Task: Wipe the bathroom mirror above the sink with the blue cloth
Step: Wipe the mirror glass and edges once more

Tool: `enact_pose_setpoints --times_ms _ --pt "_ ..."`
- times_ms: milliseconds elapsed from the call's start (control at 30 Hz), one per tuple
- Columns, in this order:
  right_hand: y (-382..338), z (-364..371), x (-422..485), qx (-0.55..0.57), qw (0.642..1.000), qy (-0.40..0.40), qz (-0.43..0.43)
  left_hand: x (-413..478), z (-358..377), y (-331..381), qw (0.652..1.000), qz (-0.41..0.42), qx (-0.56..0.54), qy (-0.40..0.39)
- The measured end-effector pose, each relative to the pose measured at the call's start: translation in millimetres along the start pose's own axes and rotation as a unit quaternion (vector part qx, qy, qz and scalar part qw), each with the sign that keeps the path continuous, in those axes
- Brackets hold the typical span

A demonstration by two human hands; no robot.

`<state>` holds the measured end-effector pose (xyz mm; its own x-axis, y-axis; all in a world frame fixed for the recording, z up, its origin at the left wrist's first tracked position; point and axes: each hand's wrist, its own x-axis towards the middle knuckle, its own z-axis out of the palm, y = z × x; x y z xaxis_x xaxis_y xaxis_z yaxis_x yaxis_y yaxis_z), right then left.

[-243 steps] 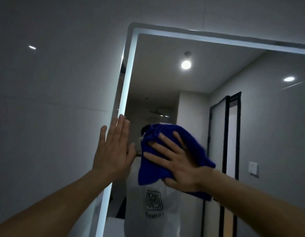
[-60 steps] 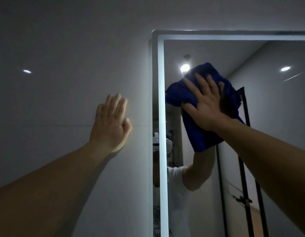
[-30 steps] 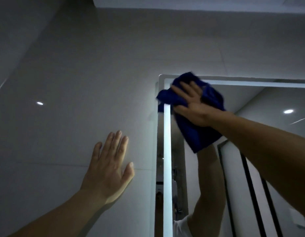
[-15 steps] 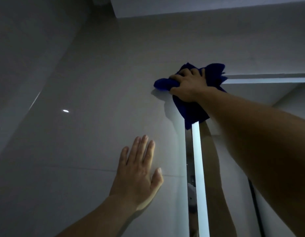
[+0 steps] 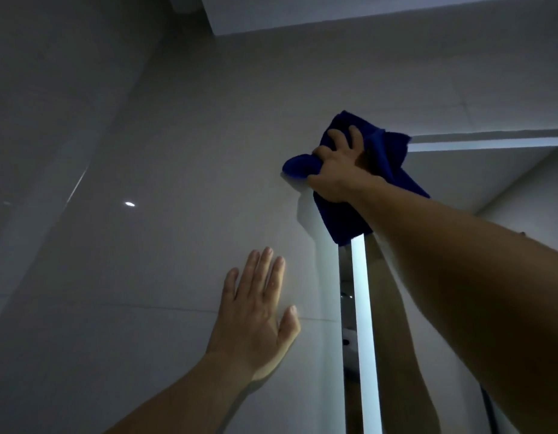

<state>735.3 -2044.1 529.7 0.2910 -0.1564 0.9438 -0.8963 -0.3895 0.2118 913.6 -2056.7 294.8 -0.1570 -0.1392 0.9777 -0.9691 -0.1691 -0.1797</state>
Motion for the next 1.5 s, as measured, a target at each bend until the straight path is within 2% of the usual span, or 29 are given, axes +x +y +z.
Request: enact_pose_setpoints --times_ms 167,300,367,433,500,567,667,767,900,1000,1167,1267,1400,1500 --pt "8 12 -36 0.038 0.998 0.035 -0.033 -1 -1 -1 1.0 -0.007 -0.001 -0.018" --pt "-16 38 -117 0.048 0.997 0.037 -0.039 -1 -4 2 0.999 -0.007 -0.009 -0.05" --pt "-20 54 -180 0.088 0.991 0.04 -0.092 -1 -8 2 0.998 -0.004 0.002 -0.059" --pt "-11 60 -218 0.082 0.986 0.011 -0.147 1 -10 3 0.998 0.002 0.004 -0.066" --pt "5 48 -204 0.066 0.981 -0.021 -0.183 0 -7 2 0.998 0.006 0.005 -0.061" --pt "13 32 -160 0.033 0.984 -0.013 -0.175 0 -5 1 0.999 -0.003 -0.002 -0.049" --pt "17 20 -82 0.006 0.995 0.001 -0.101 -1 -4 2 0.999 -0.01 0.001 -0.04" --pt "8 17 -49 0.027 0.999 0.021 -0.028 0 1 1 1.0 -0.007 -0.008 -0.022" --pt "-5 30 -86 0.044 0.997 0.058 -0.021 1 -2 1 1.0 -0.007 -0.012 -0.025" --pt "-11 48 -150 0.062 0.996 0.044 -0.047 -6 -4 1 0.999 -0.013 -0.024 -0.02" --pt "-30 85 -266 0.097 0.991 0.047 -0.084 -65 -6 13 0.997 -0.049 -0.066 -0.009" --pt "-41 97 -326 0.108 0.985 0.031 -0.129 -102 -8 23 0.995 -0.052 -0.074 -0.029" --pt "-18 80 -302 0.079 0.975 0.015 -0.209 -133 -13 30 0.993 -0.044 -0.084 -0.064" --pt "-9 70 -231 0.055 0.986 0.033 -0.152 -146 -16 34 0.992 -0.041 -0.091 -0.079"
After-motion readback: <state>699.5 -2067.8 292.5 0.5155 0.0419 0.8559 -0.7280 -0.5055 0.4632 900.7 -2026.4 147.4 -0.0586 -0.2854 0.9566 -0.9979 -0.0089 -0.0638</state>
